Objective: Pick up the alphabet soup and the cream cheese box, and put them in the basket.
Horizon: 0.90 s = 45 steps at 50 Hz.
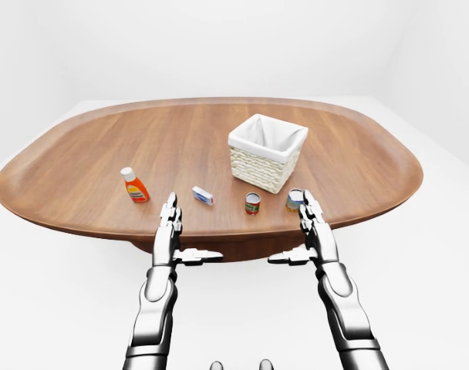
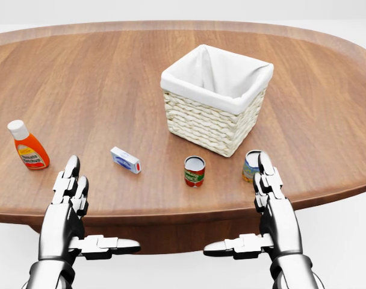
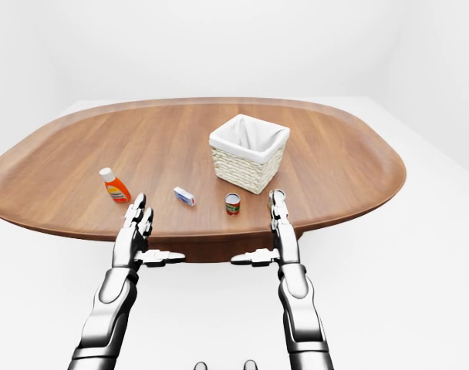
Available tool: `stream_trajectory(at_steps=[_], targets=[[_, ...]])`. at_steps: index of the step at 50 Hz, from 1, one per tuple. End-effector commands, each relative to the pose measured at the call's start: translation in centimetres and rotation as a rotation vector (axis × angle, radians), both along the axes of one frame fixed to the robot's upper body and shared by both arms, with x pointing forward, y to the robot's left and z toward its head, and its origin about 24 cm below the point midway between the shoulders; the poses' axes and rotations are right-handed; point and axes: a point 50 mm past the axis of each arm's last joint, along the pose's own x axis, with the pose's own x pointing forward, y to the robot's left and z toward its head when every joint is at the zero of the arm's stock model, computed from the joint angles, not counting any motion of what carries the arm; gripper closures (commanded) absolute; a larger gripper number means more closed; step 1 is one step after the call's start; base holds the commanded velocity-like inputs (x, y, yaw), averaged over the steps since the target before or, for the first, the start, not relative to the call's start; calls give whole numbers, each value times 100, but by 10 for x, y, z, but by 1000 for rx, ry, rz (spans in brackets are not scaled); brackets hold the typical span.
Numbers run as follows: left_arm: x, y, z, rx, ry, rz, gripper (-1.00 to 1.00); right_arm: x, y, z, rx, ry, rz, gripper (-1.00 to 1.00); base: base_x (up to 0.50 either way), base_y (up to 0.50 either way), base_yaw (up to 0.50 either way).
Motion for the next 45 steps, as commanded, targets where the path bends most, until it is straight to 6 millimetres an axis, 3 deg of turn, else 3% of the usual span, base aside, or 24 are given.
stream_trajectory(at_steps=[1,45], targets=[[0,0,0,3,-2,0,-100,0,1,0,-8,3,0,-100,0,-16,0],[1,3,-2,-20,16,6,-100,0,1,-2,-12,6,0,-100,0,-17,0]])
